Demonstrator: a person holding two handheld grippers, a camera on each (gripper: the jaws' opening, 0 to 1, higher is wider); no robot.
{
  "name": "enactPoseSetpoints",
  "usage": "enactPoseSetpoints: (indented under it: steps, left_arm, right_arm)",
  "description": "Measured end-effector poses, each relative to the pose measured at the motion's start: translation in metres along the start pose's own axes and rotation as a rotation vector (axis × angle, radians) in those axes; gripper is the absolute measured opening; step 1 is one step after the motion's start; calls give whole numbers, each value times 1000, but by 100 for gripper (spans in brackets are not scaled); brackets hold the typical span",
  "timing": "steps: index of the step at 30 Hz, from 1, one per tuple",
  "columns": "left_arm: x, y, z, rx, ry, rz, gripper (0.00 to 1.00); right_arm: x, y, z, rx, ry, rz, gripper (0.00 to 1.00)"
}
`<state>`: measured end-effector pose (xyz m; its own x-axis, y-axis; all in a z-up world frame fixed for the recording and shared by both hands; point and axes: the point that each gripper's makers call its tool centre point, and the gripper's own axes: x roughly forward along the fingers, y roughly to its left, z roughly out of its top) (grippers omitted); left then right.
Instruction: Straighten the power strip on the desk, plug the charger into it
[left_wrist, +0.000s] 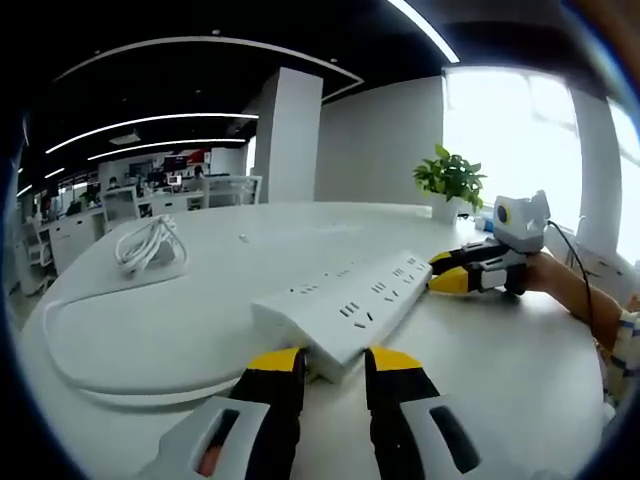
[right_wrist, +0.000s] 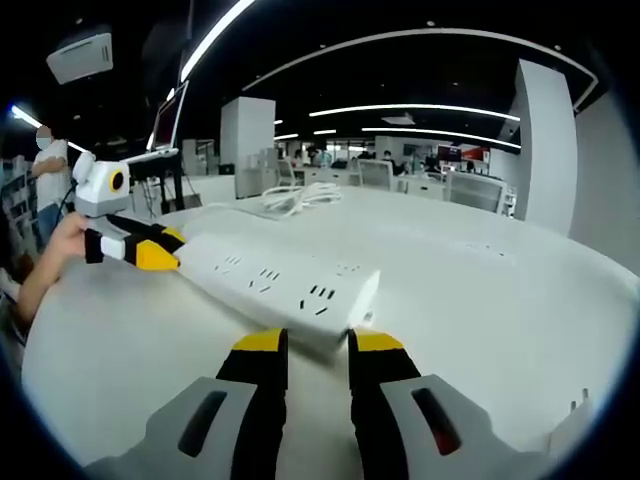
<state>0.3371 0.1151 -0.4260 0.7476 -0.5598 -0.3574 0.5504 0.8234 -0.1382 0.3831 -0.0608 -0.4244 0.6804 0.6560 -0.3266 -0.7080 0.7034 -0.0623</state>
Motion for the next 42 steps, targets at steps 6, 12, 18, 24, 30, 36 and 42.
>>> enactPoseSetpoints:
  steps: [6, 12, 18, 24, 30, 36, 42]
  left_arm:
    - [-1, 0, 0, -17, -4, -13, 24]
    - [-1, 1, 1, -16, -3, -13, 24]
    - [-1, 1, 1, -16, -1, -10, 24]
    - [-1, 0, 1, -19, 0, -13, 23]
    - [-2, -3, 0, -14, 3, -23, 23]
    - [-2, -5, 0, -10, 6, -28, 23]
    - [-4, -7, -1, -1, 12, -36, 23]
  right_arm:
    - [0, 1, 0, 2, 2, 9, 24]
    - [0, 2, 0, -5, 4, 11, 24]
    - [0, 2, 0, 6, 1, 12, 23]
    - [-2, 4, 0, 0, 6, 16, 24]
    - [-6, 7, -2, -1, 9, 21, 24]
    - [-9, 8, -3, -3, 13, 20, 24]
    - [-12, 9, -4, -6, 17, 18, 24]
